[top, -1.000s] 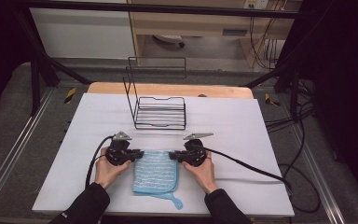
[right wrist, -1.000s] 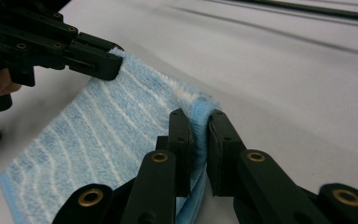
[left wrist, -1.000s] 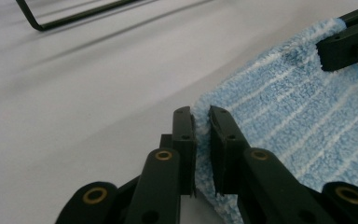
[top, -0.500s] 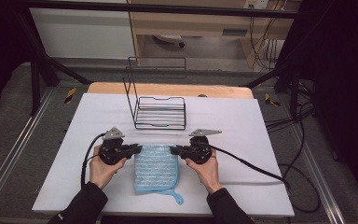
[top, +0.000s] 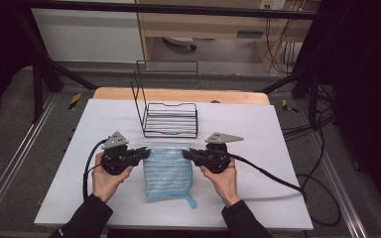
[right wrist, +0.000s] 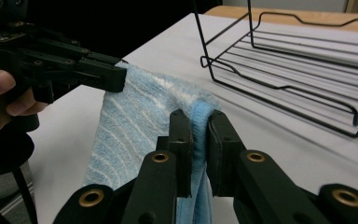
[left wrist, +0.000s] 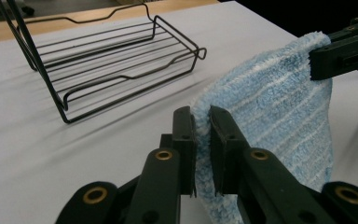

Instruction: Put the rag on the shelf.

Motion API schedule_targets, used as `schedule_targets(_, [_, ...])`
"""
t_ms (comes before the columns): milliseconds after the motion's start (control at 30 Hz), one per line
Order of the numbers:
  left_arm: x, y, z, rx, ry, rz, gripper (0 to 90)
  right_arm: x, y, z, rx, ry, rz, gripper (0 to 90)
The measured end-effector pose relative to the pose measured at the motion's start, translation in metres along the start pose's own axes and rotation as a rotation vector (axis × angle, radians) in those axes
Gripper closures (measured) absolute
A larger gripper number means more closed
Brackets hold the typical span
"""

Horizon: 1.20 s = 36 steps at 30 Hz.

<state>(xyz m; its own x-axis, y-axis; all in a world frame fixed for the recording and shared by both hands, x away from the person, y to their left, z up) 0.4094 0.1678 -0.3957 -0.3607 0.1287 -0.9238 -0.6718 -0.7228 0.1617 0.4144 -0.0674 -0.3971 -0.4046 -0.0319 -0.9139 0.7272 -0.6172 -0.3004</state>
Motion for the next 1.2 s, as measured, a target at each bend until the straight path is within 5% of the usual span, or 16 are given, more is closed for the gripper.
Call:
schedule_targets(700, [-0.032, 0.015, 0.017, -0.004, 0.131, -0.037, 81.1, -0.033, -0.020, 0.025, 0.014, 0.130, 0.095, 82.4])
schedule_targets(1200, [-0.071, 0.023, 0.016, -0.022, 0.253, -0.053, 81.3, -0.071, -0.030, 0.041, 0.078, 0.262, 0.179, 82.7])
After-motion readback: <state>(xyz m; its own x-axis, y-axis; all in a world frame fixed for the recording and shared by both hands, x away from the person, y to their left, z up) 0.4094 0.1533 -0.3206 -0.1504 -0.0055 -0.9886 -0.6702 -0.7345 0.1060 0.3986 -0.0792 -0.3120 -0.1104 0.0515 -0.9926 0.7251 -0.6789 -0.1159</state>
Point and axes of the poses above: each handheld gripper's, and its own axes: z roughly backward along the jaws, x roughly out of its underside, y roughly to its right, the point moved 5 cm from there along -z, roughly forward along the jaws, and after that the axes turned 9 degrees about y, right-handed, at the moved point
